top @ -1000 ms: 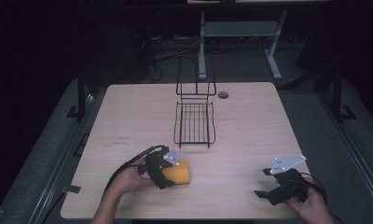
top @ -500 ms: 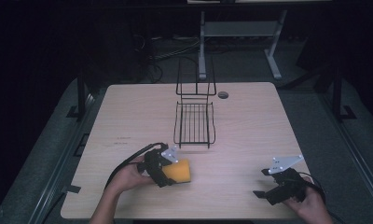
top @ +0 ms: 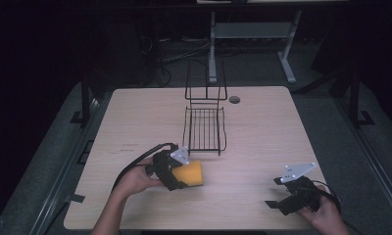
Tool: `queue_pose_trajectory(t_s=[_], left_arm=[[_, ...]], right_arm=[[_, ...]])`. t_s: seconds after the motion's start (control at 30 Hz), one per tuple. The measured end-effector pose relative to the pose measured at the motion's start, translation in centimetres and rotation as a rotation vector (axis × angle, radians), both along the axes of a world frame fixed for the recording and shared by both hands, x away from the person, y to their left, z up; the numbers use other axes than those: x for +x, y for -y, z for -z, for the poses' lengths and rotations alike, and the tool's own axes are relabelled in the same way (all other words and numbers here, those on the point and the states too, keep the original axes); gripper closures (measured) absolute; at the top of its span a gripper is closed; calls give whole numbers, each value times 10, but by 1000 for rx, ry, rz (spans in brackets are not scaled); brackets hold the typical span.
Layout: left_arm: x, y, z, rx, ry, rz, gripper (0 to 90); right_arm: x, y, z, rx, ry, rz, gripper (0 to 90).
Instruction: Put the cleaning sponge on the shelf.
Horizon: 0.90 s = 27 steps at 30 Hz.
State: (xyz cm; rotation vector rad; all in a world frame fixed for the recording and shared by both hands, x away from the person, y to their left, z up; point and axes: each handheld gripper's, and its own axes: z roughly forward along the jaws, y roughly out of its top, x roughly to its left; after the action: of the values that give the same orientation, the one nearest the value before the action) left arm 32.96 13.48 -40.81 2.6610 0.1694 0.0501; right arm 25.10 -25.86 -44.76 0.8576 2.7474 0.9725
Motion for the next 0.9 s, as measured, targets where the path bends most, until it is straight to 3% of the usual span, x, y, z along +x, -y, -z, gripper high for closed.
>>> queue_pose_trajectory(t_s=[0.23,0.57,0.77,0.9], left_arm=[[7,1,-9,-8,2,4,217],[15,9,-21,-15,16,19,216],[17,14,-27,-40,17,31,216],[18,16,-30,-27,20,41,216]], right_arm=[[-1,-3,2,-4,-17,-6,141],[-2,-4,2,-10,-8,-14,141],[-4,-6,-1,4,-3,-14,141],[-3,-6,-1,1,-6,-18,141]])
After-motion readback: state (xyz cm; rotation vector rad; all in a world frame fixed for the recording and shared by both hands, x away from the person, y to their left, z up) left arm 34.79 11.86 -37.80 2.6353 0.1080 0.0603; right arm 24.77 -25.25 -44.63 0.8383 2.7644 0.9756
